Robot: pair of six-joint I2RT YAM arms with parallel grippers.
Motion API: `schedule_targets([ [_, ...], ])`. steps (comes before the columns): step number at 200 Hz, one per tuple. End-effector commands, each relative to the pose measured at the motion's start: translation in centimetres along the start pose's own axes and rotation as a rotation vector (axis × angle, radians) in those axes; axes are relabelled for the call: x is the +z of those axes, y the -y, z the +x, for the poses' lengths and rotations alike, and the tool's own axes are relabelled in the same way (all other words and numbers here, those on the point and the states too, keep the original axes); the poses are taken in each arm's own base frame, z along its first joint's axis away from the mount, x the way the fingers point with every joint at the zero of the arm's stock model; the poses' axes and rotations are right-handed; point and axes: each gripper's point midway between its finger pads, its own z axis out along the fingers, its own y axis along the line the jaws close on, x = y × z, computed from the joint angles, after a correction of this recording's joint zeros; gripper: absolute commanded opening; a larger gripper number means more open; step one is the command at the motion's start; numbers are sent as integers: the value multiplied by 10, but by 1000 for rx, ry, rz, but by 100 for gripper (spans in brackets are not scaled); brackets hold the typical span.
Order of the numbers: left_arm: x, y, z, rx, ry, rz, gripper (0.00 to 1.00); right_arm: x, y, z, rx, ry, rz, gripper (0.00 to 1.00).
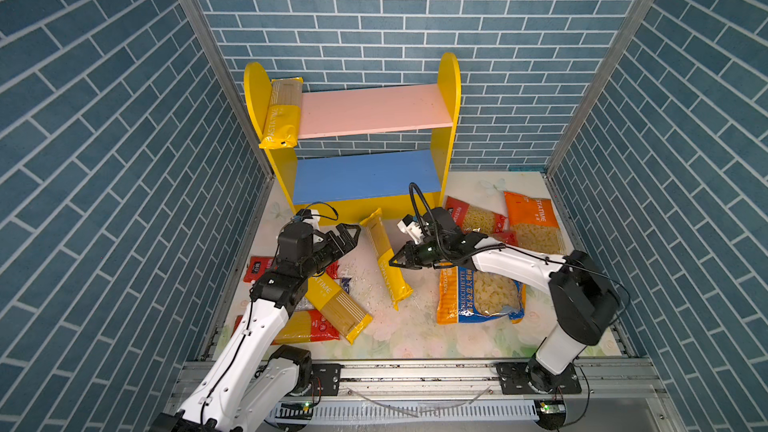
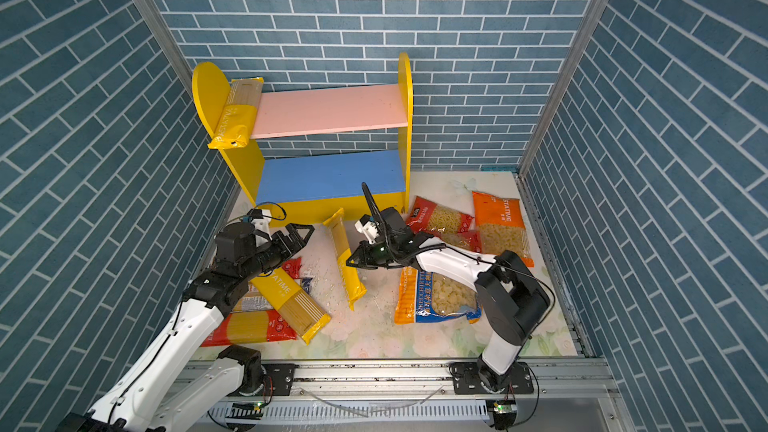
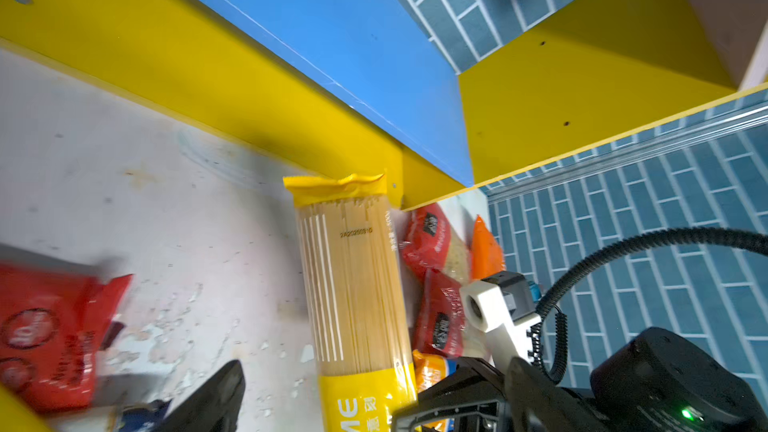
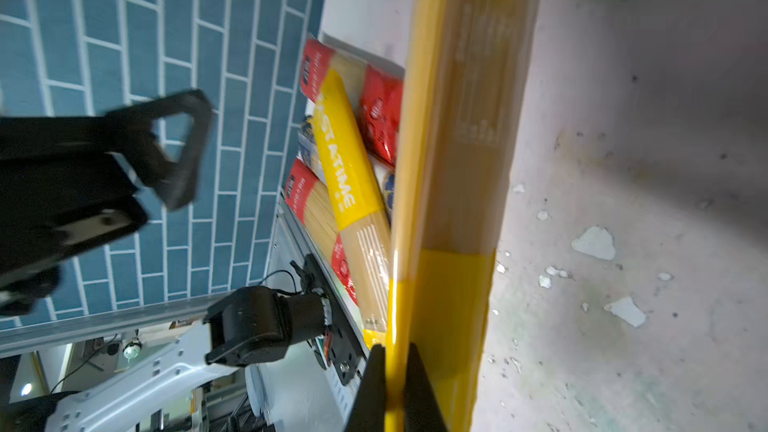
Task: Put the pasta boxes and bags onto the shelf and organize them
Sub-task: 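Lift the yellow spaghetti pack upright with right gripper while left grasps it too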
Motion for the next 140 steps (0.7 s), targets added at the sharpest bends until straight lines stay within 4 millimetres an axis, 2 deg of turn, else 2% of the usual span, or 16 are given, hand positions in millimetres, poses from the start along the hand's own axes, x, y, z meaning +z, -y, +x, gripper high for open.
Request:
schedule_targets([
  [1,8,17,5,-71,-12,149,99,-44,-84,-43,-211,228,-195,0],
  [15,11,22,5,-93,6,205,99,-57,-100,-52,-231,274,-219,0],
  [42,13,54,-1,-104,21,352,100,-77,-134,-64,-262,323,-295,0],
  [77,10,92,-7,-75,33,508,100,-86,-159,-68,-269,323,-379,0],
  [98,11,103,-12,-58,32,545,100,-91,-168,-68,-276,324,-398,0],
  [140,29,106,-8,-36,-25,556,99,-109,-194,-66,-313,321,-455,0],
])
